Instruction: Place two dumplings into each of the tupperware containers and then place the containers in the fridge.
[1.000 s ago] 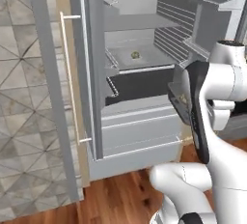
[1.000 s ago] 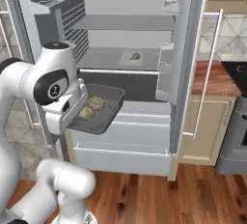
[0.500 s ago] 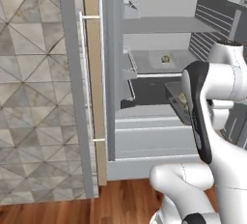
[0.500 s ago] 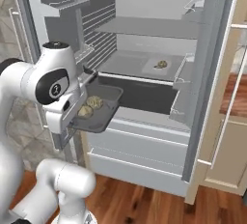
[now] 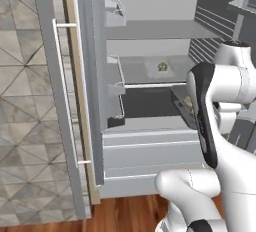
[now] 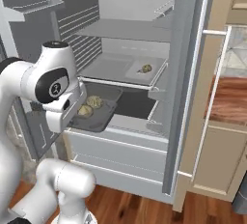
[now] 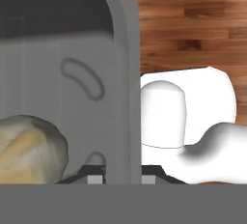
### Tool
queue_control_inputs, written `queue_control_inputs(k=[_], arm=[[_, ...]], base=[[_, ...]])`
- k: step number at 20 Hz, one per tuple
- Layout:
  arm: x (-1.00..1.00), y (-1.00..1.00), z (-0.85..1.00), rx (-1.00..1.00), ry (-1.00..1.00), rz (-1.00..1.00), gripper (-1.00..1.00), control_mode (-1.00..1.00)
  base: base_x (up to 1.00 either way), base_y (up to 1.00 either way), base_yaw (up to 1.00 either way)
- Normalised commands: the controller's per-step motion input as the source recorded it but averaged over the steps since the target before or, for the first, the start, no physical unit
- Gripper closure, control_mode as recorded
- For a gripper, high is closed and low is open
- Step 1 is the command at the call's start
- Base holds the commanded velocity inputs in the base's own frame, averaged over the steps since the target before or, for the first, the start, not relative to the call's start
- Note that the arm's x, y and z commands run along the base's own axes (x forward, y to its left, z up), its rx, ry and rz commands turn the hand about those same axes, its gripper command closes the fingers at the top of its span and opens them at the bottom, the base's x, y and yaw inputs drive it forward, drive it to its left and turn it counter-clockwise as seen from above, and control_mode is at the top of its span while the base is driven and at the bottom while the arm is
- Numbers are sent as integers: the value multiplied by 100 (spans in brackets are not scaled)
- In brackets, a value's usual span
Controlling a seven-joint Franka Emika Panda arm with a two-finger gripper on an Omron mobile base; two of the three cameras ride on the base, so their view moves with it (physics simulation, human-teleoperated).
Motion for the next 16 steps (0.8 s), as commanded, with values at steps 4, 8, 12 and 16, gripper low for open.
queue_control_inputs(k=[4,8,12,16], arm=[[0,0,0,0,0,0,100,100],[0,0,0,0,0,0,100,100],[0,0,0,0,0,0,100,100],[0,0,0,0,0,0,100,100]], base=[[44,-2,-22],[61,-2,-12],[69,3,0],[64,0,0]])
